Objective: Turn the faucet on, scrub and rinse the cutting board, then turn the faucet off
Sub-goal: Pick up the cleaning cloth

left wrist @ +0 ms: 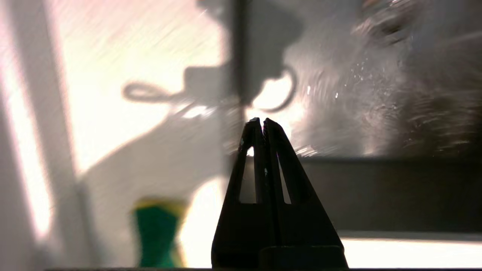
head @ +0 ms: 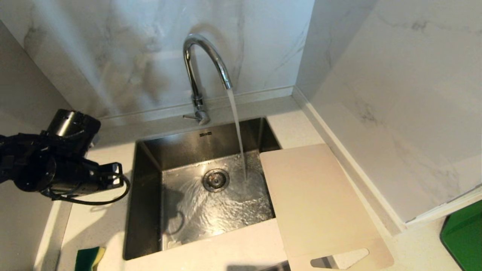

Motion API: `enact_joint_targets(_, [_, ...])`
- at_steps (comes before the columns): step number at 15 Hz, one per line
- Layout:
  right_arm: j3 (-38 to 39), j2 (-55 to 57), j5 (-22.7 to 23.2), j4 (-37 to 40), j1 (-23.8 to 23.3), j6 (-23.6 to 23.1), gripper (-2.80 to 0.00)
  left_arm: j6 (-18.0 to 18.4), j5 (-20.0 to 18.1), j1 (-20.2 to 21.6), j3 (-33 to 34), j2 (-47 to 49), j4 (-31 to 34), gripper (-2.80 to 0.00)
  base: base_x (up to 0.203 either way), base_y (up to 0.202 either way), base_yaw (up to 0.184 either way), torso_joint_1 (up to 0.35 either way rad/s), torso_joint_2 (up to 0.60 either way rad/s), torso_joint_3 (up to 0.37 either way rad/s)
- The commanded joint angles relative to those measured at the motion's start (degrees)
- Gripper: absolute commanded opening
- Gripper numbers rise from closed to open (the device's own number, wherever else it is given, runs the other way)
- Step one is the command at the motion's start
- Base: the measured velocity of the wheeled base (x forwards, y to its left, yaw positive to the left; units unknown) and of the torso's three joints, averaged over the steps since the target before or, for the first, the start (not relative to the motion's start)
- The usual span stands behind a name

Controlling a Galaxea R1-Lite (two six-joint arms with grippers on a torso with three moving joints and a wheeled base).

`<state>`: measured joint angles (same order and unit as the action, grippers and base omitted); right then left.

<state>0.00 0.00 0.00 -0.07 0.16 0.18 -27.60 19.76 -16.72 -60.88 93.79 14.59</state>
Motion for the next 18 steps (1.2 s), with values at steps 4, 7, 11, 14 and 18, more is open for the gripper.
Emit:
enact_joint_targets(4, [0.0, 0.0, 0.0, -0.01, 0.02, -0.01, -2.8, 1.02, -5.48, 4.92, 15.7, -2.71, -3.11, -2.8, 0.0, 0.0, 0.0, 0.0, 0.0, 0.0])
enact_joint_targets(7, [0.0, 0.0, 0.0, -0.01, 0.02, -0.01, -2.8, 2.01, -5.75, 3.79, 22.06, -5.09, -3.47, -2.8, 0.0, 0.0, 0.0, 0.0, 0.0, 0.0])
enact_joint_targets(11, [0.0, 0.0, 0.0, -0.01, 0.02, -0.01, -2.8, 2.27, -2.62, 2.49, 25.49, -6.18, -4.99, -2.8, 0.0, 0.0, 0.0, 0.0, 0.0, 0.0])
enact_joint_targets(14, [0.0, 0.0, 0.0, -0.01, 0.02, -0.01, -2.8, 1.86, -2.44, 1.98, 27.96, -6.51, -8.02, -2.8, 0.0, 0.0, 0.0, 0.0, 0.0, 0.0])
enact_joint_targets(18, [0.0, 0.0, 0.0, -0.01, 0.02, -0.01, -2.8, 1.68, -2.86, 3.25, 30.48, -5.04, -12.08, -2.8, 0.0, 0.0, 0.0, 0.0, 0.0, 0.0])
